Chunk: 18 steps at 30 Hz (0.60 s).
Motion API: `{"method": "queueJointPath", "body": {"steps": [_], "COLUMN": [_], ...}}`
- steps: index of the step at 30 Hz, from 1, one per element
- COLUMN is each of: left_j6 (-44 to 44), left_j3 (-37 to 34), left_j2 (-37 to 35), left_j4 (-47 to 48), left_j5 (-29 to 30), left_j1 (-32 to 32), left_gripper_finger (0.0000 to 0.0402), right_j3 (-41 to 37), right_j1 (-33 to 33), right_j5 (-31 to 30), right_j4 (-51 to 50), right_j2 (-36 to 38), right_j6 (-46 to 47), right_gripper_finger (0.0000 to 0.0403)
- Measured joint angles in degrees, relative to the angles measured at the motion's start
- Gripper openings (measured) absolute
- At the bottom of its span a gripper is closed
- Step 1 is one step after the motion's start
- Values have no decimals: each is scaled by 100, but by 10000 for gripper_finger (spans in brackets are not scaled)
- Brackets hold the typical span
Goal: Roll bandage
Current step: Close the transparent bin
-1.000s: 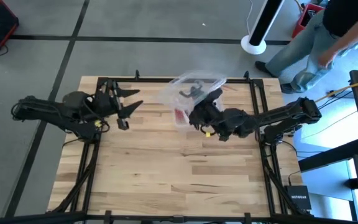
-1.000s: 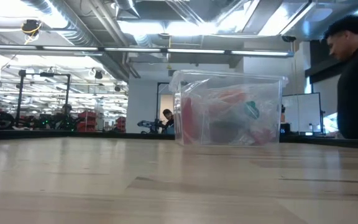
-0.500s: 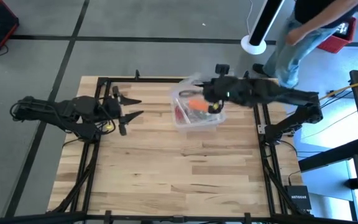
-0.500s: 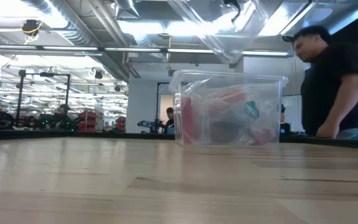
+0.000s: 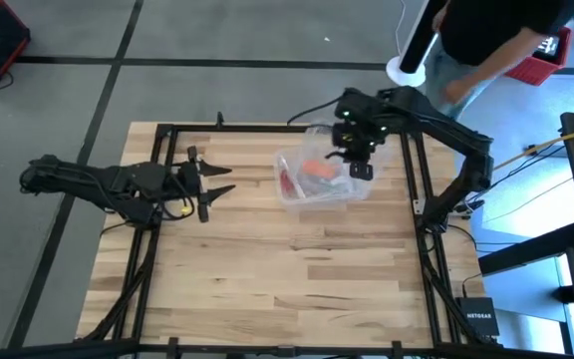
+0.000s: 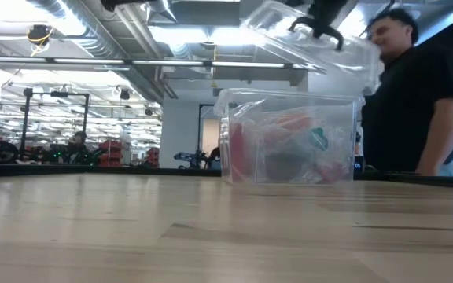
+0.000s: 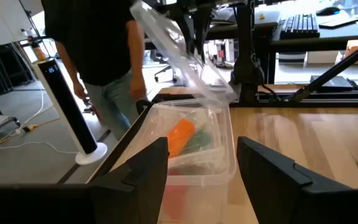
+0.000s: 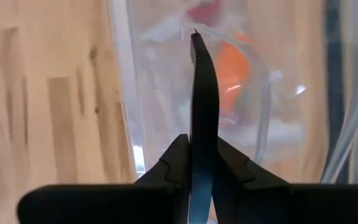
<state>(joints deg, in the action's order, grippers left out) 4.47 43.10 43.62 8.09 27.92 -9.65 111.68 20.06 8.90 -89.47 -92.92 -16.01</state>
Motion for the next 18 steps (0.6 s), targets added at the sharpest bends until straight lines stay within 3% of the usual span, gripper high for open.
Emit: {"method": "queueJointPath", "body": {"steps": [2, 7, 18], "left_j6": [-2, -66, -110], "left_j3": [-99, -218, -248], "left_j2": [2, 11, 10], "left_j4": [-160, -349, -362], "left_j5": [0, 0, 0], "left_j1": [0, 7, 7], "left_gripper_finger": [184, 184, 184], "right_j3": [0, 3, 2], "right_j1": [-33, -104, -391], "right_j5": [56, -509, -629], "right_j4": [204, 628, 966], "right_j2": [-160, -745, -1451], "right_j6": [-375, -815, -788], "right_gripper_finger": [40, 40, 40]}}
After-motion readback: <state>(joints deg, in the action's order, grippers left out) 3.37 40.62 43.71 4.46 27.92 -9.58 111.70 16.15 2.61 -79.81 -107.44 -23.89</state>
